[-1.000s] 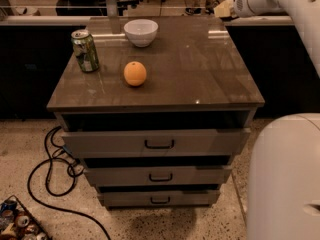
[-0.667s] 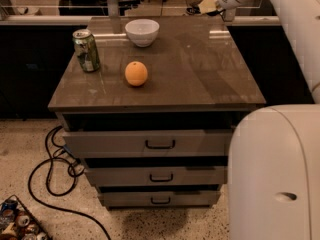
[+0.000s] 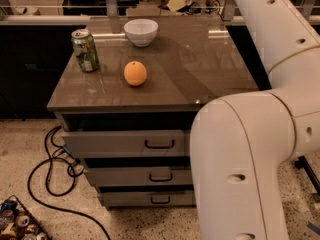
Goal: Place rxbar chocolate into white bowl
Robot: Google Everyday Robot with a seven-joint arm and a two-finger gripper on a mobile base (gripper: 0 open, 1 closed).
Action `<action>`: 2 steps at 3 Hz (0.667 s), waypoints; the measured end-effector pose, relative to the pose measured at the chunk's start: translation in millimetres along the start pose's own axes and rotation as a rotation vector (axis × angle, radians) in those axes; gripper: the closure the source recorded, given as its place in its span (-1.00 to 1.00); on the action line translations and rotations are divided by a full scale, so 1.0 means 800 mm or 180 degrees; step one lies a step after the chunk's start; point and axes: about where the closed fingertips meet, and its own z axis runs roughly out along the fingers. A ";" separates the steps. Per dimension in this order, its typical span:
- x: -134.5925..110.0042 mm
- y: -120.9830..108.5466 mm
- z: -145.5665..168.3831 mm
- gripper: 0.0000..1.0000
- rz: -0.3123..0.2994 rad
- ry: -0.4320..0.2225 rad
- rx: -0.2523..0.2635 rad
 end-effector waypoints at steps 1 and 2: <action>-0.023 0.024 0.013 1.00 -0.0178 0.0010 -0.0106; -0.022 0.025 0.015 1.00 -0.0179 0.0010 -0.0113</action>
Offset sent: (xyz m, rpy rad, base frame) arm 0.0004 0.0231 0.0003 -0.0249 0.0024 0.0474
